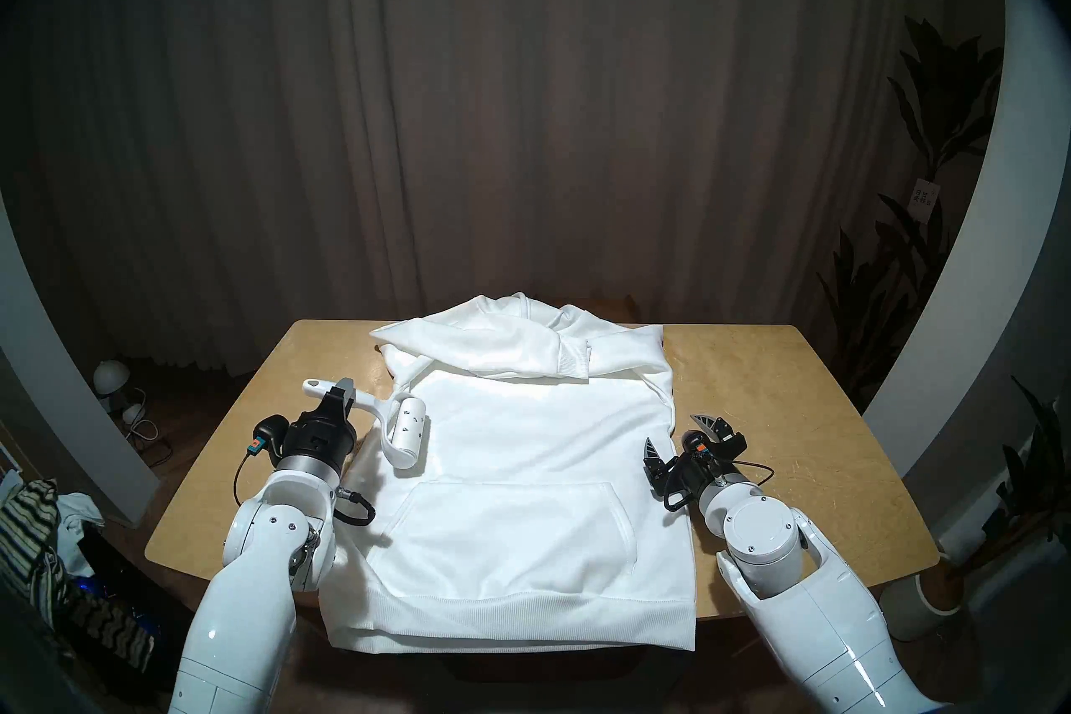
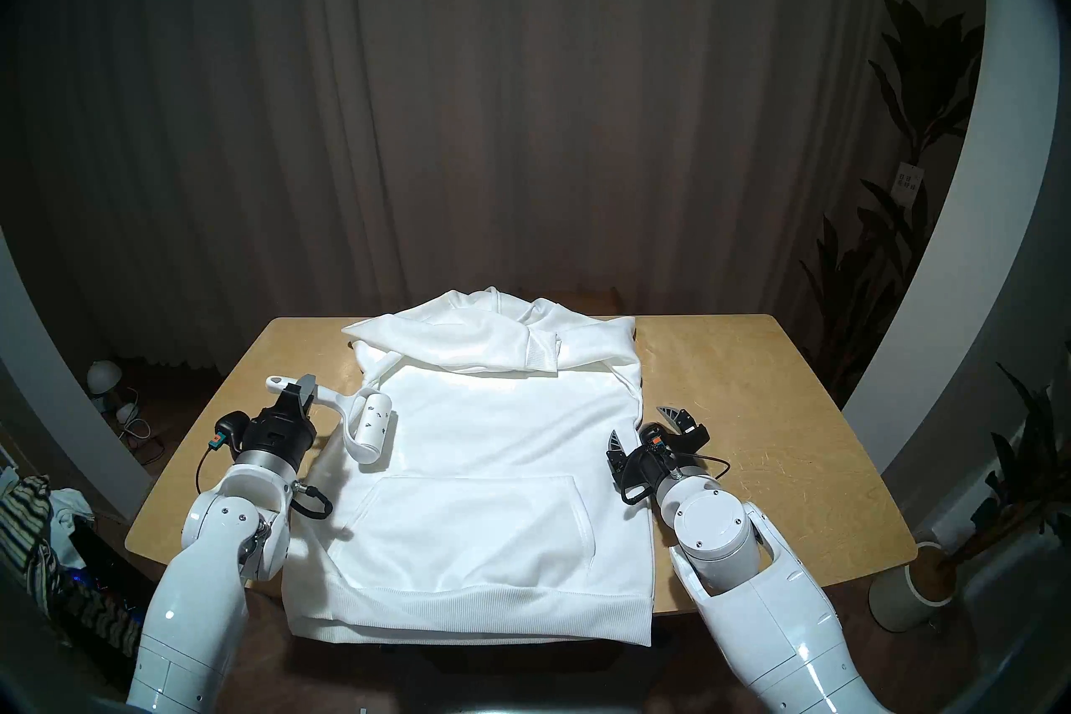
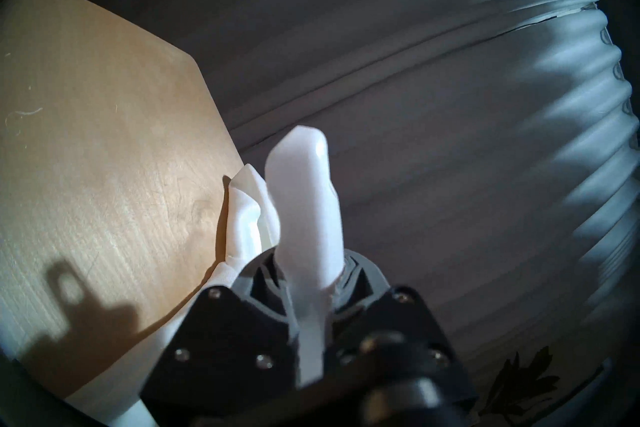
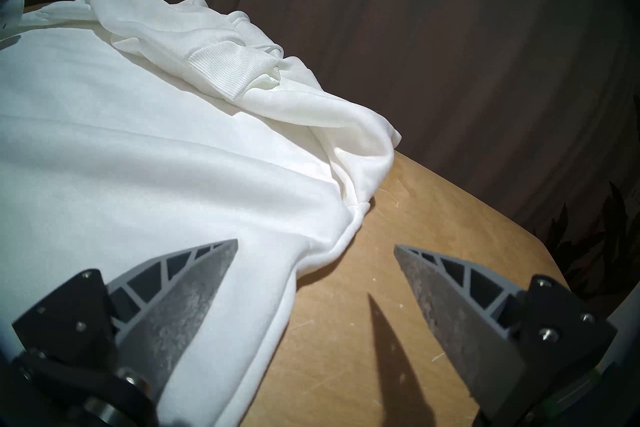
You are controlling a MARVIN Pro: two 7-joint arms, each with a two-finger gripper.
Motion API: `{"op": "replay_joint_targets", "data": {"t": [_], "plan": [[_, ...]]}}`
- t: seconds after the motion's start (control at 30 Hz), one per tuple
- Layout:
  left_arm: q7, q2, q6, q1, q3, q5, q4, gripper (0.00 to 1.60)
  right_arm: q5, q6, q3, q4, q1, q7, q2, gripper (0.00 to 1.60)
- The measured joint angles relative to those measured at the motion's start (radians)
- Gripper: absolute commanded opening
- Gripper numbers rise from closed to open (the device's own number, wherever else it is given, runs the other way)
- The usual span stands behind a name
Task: Use the fur roller to clean a top
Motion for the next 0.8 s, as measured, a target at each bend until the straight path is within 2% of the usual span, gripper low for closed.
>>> {"op": "replay_joint_targets", "data": {"t": [0.13,0.4,0.8], "plan": [[-0.001,0.006,0.003,0.000,-0.032,-0.033,-0.026,0.00,0.042,0.017,0.017,0.005,0.006,0.031,-0.001,1.60],[0.002,0.021,0.028,-0.001,-0.078,-0.076,-0.042,0.00,0.174,0.031,0.076,0.014,-0.003,0.131,0.007,1.60],[-0.019,0.058,0.061,-0.039,-0.168,-0.126,0.046,0.00,0.355,0.020,0.188,-0.025,-0.062,0.210,-0.004,1.60]]}}
